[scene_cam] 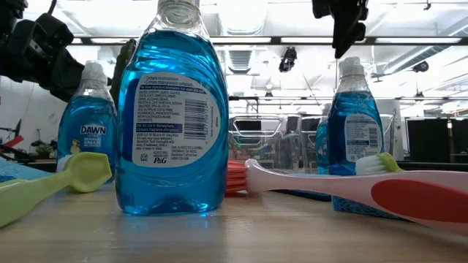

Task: Pick & Place Kitchen Sink Supplies
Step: Put the blue dishwashing liquid bottle into the right transparent bin

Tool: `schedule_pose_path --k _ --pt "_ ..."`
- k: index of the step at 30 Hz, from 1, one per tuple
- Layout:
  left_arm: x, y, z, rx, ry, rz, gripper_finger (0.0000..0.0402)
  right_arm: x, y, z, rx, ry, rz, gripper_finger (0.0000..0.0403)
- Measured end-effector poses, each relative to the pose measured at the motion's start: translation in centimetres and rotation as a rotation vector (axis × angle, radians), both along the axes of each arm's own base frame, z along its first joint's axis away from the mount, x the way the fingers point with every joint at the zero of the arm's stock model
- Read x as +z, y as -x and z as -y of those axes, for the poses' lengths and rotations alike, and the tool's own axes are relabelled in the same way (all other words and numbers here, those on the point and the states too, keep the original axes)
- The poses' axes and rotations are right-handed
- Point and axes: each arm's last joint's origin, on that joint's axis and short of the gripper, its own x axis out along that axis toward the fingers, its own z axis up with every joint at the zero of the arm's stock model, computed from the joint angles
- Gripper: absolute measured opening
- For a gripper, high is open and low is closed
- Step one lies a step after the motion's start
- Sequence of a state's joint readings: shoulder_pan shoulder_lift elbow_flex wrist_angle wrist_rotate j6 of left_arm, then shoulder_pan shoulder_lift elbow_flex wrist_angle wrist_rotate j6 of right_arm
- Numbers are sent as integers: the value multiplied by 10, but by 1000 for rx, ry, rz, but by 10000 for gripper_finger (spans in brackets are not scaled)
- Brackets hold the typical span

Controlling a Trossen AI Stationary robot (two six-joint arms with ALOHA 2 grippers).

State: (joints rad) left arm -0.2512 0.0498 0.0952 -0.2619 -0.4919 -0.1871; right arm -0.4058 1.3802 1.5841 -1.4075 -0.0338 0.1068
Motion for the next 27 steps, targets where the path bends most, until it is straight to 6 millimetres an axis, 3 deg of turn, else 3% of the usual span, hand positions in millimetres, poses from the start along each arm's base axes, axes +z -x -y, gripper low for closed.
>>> schedule_pose_path --k 13,27 --pt "0 0 0 0 0 0 5 -13 -27 -33 140 -36 -49 233" --pt "0 0 0 0 0 0 5 -11 -41 -89 381 -22 11 251"
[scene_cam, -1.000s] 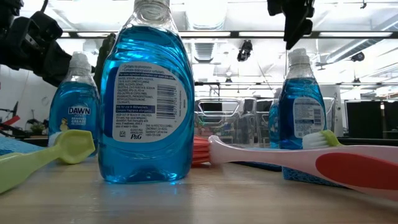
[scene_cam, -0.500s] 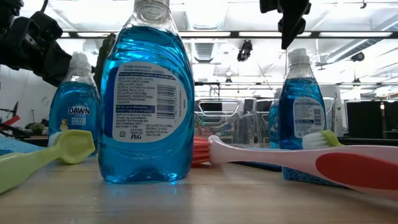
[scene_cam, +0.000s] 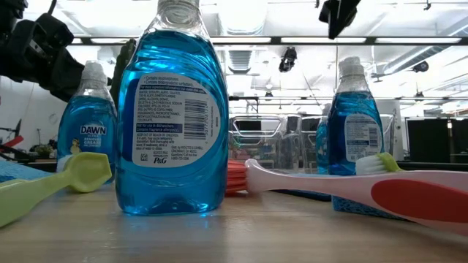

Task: Pick & Place Kitchen Sink Supplies
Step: Put the blue dishwashing liquid bottle into the right transparent bin

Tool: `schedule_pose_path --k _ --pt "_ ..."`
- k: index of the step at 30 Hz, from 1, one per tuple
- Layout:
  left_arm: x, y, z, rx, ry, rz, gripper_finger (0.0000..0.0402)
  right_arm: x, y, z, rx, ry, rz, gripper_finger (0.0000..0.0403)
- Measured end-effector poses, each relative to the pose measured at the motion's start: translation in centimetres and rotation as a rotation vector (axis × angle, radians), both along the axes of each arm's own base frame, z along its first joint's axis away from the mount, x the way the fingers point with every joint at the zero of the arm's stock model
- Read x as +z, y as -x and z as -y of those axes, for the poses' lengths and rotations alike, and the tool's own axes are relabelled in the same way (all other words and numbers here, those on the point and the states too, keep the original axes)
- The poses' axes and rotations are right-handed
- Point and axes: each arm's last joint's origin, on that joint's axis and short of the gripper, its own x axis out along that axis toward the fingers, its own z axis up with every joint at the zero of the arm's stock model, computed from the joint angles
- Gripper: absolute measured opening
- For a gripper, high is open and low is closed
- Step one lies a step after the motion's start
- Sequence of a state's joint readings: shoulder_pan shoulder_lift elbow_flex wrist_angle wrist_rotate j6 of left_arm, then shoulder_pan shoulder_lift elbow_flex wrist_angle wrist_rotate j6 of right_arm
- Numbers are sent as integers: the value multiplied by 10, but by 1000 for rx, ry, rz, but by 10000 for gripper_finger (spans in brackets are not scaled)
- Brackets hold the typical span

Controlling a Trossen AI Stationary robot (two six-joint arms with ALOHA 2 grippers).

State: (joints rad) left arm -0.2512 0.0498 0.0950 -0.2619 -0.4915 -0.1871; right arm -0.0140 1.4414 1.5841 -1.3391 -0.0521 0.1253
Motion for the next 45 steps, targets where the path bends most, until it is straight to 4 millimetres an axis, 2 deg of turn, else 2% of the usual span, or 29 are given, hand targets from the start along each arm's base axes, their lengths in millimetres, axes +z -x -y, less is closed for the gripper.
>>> schedule_pose_path --k 21,31,45 --pt "0 0 0 0 0 0 5 0 -9 -44 111 -9 117 256" --pt "0 0 0 0 0 0 5 -20 -9 -49 110 47 67 256" --pt "0 0 0 0 0 0 5 -58 -11 -50 119 57 1 256"
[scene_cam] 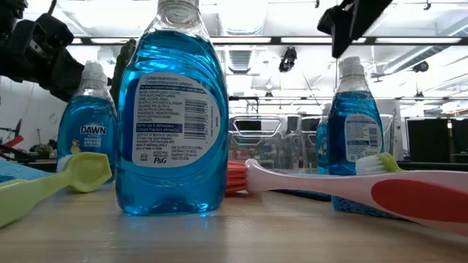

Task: Pick & Place Kitchen Sink Supplies
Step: Put the blue dishwashing liquid bottle into the right transparent bin

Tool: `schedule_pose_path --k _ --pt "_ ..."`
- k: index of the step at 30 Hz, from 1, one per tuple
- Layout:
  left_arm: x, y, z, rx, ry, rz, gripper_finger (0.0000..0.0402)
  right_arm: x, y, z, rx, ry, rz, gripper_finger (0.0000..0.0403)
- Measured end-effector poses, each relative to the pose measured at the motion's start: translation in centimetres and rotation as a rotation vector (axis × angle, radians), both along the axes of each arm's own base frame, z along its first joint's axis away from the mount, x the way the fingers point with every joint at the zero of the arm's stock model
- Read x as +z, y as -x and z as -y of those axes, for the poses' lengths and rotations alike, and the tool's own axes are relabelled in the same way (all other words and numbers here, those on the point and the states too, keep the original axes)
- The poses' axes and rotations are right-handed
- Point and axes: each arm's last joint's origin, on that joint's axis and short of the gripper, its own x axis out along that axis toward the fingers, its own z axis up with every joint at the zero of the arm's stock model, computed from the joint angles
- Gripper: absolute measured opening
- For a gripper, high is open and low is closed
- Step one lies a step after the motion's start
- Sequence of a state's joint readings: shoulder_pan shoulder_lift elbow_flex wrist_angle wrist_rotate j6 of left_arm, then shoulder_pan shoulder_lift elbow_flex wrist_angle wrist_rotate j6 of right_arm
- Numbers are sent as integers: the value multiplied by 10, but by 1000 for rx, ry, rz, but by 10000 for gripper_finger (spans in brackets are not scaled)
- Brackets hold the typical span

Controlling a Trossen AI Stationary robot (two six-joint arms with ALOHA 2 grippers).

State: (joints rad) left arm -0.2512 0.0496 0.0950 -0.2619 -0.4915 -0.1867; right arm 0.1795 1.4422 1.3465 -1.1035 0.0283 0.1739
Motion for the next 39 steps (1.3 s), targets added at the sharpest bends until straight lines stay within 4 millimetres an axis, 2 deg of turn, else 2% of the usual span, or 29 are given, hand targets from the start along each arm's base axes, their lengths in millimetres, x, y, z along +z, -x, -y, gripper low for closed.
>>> schedule_pose_path --k 28,39 --pt "0 0 0 0 0 0 5 -55 0 -2 -10 -72 -25 253" --pt "0 0 0 0 0 0 5 -60 0 -2 -11 -72 -24 232"
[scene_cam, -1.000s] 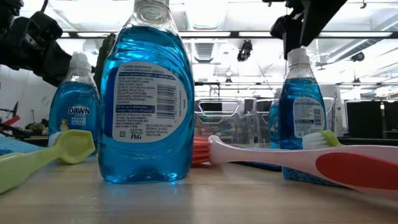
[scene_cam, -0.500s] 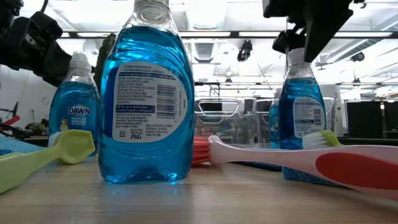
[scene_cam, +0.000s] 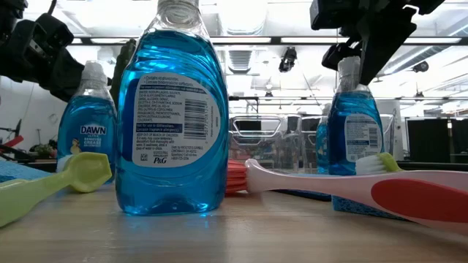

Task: Pick & Place Kitchen Sink Supplies
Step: Put the blue dishwashing liquid bottle into the right transparent bin

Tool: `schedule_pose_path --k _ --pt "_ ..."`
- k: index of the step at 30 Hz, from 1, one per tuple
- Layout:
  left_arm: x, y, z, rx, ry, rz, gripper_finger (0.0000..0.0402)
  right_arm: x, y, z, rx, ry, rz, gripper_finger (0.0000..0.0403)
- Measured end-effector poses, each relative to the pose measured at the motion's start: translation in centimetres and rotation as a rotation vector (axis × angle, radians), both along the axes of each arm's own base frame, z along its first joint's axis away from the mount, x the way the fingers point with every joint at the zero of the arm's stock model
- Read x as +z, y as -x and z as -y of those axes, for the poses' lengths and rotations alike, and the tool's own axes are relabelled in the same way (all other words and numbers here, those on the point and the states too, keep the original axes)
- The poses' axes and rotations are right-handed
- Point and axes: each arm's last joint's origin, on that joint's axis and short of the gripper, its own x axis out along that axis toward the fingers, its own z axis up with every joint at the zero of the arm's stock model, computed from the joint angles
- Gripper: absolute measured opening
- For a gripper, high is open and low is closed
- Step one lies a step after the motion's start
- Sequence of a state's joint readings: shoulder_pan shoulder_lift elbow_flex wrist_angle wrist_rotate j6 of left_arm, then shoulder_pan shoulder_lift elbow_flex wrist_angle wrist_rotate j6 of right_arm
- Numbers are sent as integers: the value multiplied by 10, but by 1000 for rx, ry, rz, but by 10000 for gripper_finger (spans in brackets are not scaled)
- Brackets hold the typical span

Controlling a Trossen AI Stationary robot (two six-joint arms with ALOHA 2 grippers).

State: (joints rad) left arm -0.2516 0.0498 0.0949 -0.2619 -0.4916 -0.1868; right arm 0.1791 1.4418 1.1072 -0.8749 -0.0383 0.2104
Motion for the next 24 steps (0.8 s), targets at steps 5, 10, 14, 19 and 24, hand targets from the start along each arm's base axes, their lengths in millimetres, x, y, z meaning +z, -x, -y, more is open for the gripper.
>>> schedule_pose_path --k 5,10,14,19,24 --pt "0 0 0 0 0 1 5 0 -1 0 -1 -1 8 213" --pt "0 0 0 0 0 0 5 1 -3 -1 0 -6 32 186" --pt "0 0 0 0 0 0 5 1 -3 0 0 -5 33 162" --pt "0 0 0 0 0 0 5 1 -3 -1 3 -12 32 145" --pt "0 0 0 0 0 0 5 7 -3 -1 5 -18 21 146"
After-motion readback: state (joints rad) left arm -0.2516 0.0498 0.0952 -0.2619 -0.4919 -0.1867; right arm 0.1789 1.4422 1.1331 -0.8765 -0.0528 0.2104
